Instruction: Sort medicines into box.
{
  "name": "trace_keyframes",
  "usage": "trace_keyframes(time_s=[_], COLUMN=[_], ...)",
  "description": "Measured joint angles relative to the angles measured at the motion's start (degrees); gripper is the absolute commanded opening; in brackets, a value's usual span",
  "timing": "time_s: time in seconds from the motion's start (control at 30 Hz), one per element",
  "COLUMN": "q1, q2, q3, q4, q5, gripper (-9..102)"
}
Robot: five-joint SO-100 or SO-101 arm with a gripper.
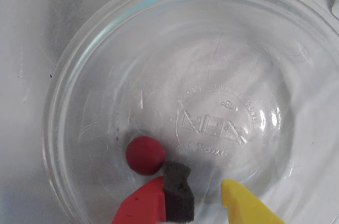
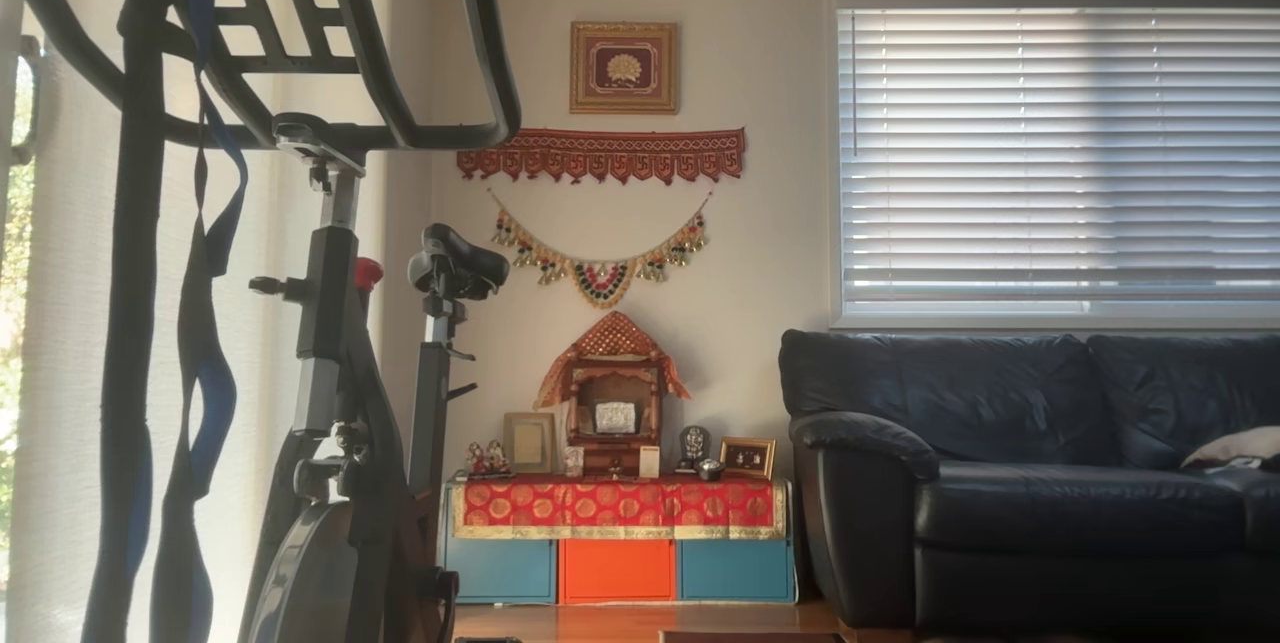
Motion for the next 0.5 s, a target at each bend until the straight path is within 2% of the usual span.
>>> trace_keyframes(time_s=[0.2,0.5], q1=[-1.8,-4.2], q2=[1.2,15.3], q3=[-0.7,1.7], q4=[-0.4,-3.9], q5=[13.3,38.3], gripper=[2,1])
